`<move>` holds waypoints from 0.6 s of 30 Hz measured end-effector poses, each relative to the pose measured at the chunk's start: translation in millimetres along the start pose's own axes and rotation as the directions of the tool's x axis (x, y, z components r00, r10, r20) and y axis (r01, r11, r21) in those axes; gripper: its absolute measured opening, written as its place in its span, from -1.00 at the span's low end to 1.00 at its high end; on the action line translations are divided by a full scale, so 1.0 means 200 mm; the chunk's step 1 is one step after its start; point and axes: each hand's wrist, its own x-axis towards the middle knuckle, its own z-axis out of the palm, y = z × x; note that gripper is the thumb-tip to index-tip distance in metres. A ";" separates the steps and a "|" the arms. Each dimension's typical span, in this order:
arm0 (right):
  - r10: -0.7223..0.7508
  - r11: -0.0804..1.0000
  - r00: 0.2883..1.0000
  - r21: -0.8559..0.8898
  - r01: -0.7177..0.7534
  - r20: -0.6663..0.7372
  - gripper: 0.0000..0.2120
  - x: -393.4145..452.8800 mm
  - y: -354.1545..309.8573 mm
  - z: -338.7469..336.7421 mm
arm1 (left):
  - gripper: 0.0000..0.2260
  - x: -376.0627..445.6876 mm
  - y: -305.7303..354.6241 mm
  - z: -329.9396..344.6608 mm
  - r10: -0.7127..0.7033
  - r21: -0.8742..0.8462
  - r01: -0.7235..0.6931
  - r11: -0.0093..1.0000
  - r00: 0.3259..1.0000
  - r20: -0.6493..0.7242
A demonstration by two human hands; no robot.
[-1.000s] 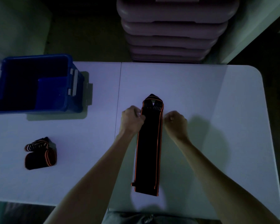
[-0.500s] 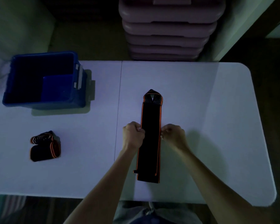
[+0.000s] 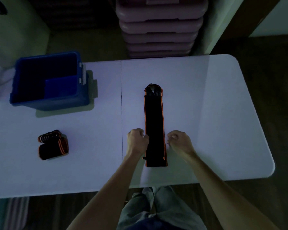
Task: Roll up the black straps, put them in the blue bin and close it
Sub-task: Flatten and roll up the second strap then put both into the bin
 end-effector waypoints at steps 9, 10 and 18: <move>-0.007 0.999 0.999 -0.034 0.009 0.040 -0.76 -0.24 0.08 0.07 | -0.83 -0.19 -0.11 0.04 0.012 -0.006 -0.011 1.000 0.999 0.046; -0.034 0.998 0.999 -0.061 0.034 -0.002 -0.75 -0.25 0.09 0.08 | -0.87 -0.20 -0.12 0.03 0.028 -0.006 -0.027 1.000 0.999 0.031; -0.230 0.966 0.973 -0.120 0.228 -0.008 -0.68 -0.37 0.19 0.12 | -0.58 -0.37 -0.20 0.00 0.360 0.150 -0.392 0.908 0.911 0.200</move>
